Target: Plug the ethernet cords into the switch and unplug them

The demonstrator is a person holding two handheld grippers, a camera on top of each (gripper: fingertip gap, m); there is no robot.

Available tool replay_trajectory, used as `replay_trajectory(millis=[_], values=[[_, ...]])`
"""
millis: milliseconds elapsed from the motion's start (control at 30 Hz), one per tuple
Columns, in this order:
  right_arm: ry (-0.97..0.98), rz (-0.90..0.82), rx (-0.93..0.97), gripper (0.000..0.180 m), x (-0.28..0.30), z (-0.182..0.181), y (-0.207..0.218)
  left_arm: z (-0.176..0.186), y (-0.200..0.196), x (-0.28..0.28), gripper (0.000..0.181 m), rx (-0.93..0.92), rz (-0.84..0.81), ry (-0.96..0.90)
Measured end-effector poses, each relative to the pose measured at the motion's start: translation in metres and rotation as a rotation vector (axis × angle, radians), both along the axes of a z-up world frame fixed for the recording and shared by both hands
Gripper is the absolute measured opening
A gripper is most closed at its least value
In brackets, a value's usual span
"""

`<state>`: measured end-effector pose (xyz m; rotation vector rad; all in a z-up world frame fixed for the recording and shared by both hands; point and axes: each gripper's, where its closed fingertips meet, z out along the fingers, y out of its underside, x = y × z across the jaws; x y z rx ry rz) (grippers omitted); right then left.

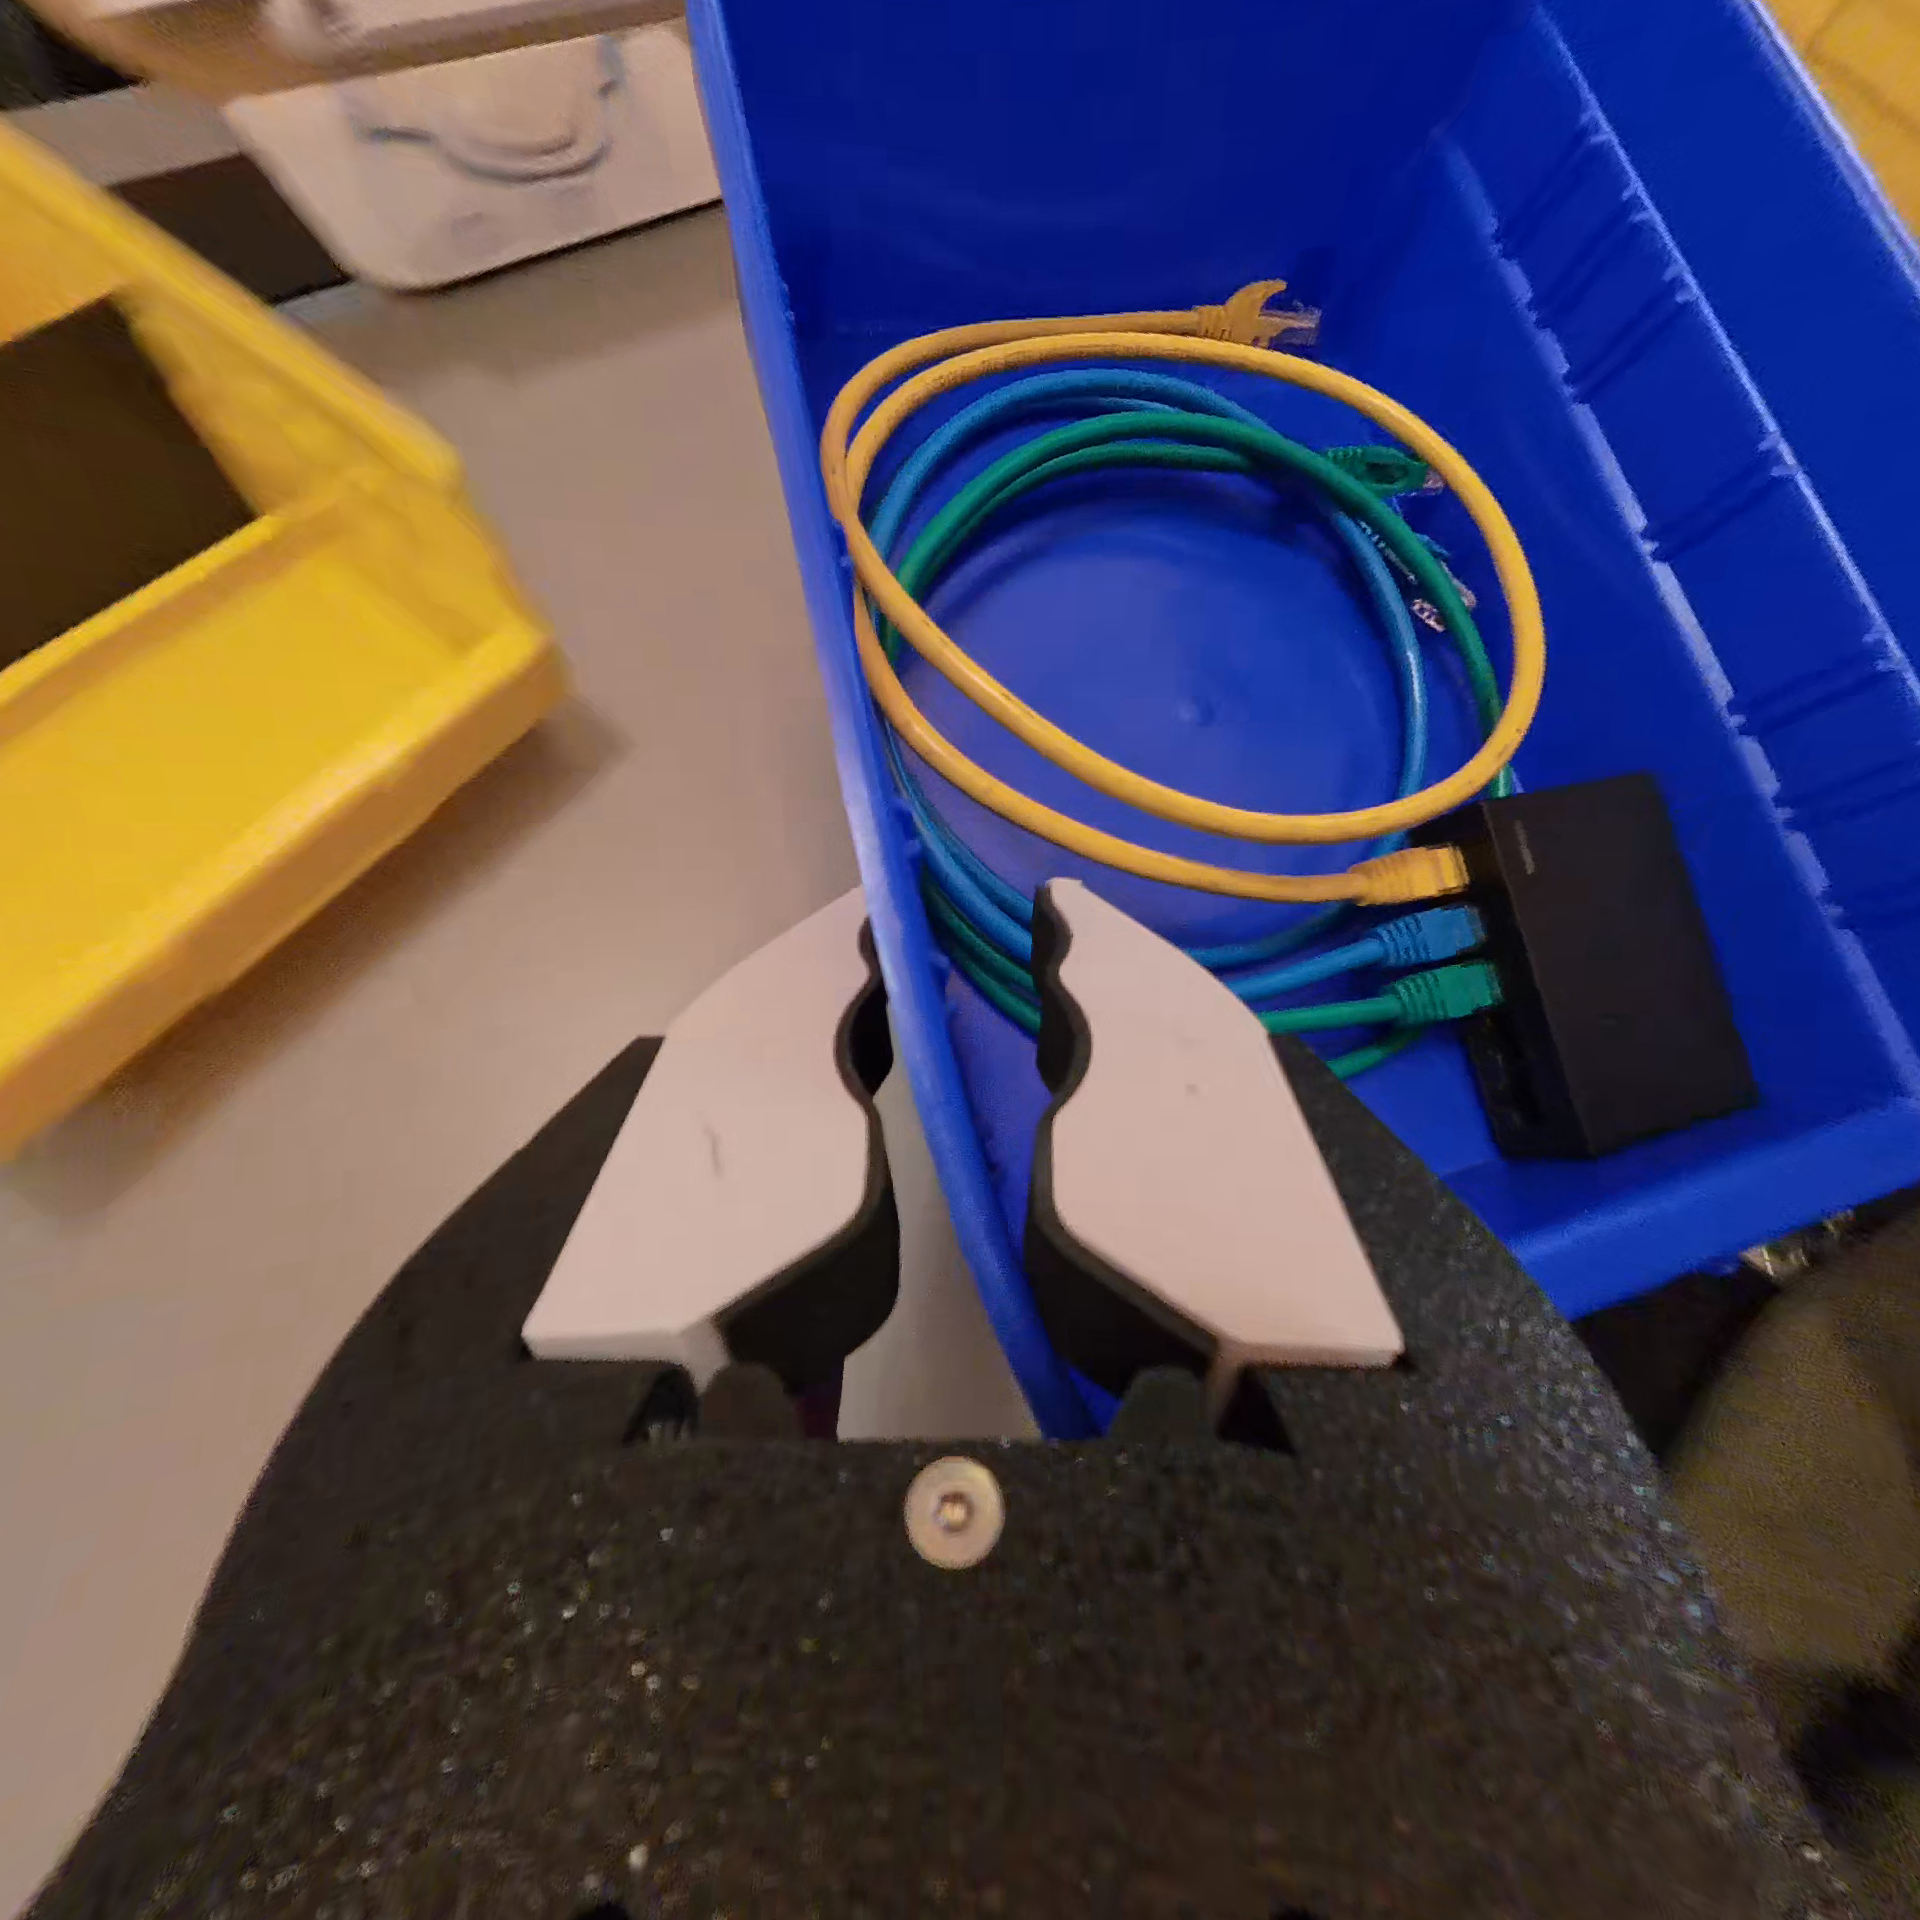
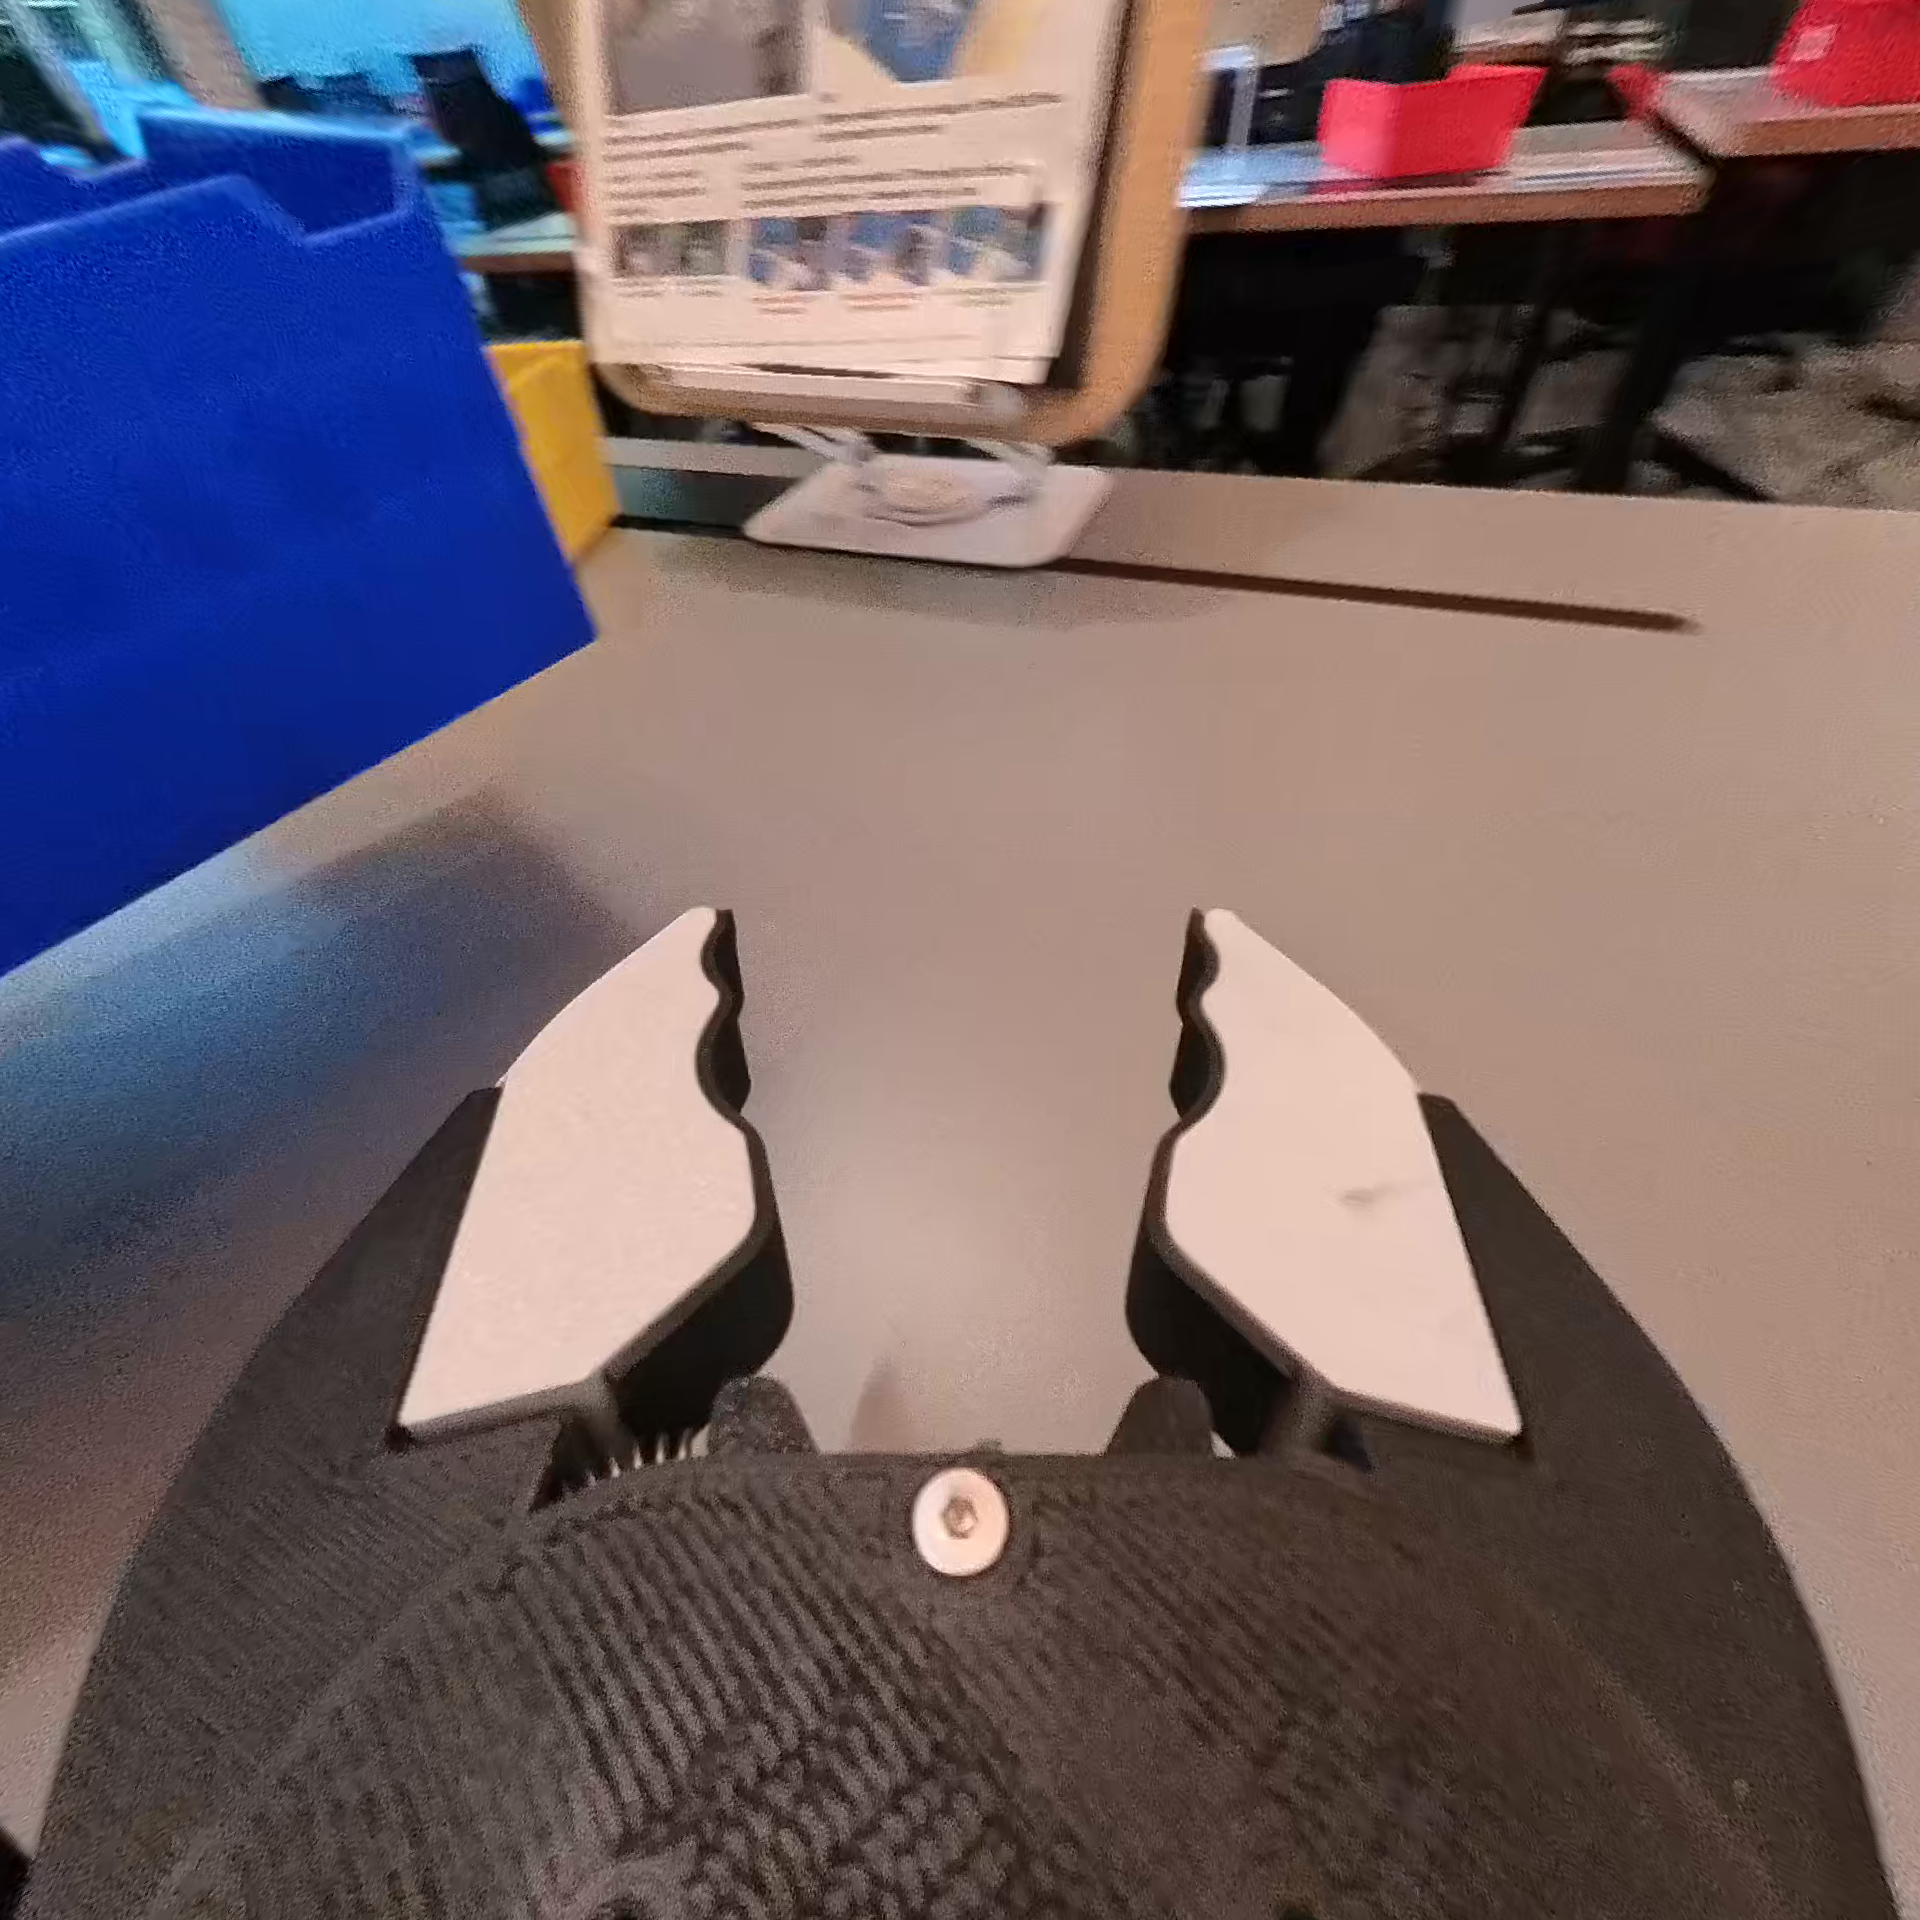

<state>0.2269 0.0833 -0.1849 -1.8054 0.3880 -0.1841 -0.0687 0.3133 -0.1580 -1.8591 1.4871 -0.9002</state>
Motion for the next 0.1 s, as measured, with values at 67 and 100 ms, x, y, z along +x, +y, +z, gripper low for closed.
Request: replay_trajectory(millis=[67, 100], values=[[0.027, 0.074, 0.004, 0.086, -0.018, 0.005, 0.053, 0.006, 0.016, -0.061, 0.025, 0.008, 0.079, -0.005], [0.031, 0.109, 0.012, 0.088, -0.027, 0.009, 0.083, 0.009, 0.024, -0.091, 0.025, 0.02, 0.129, 0.002]])
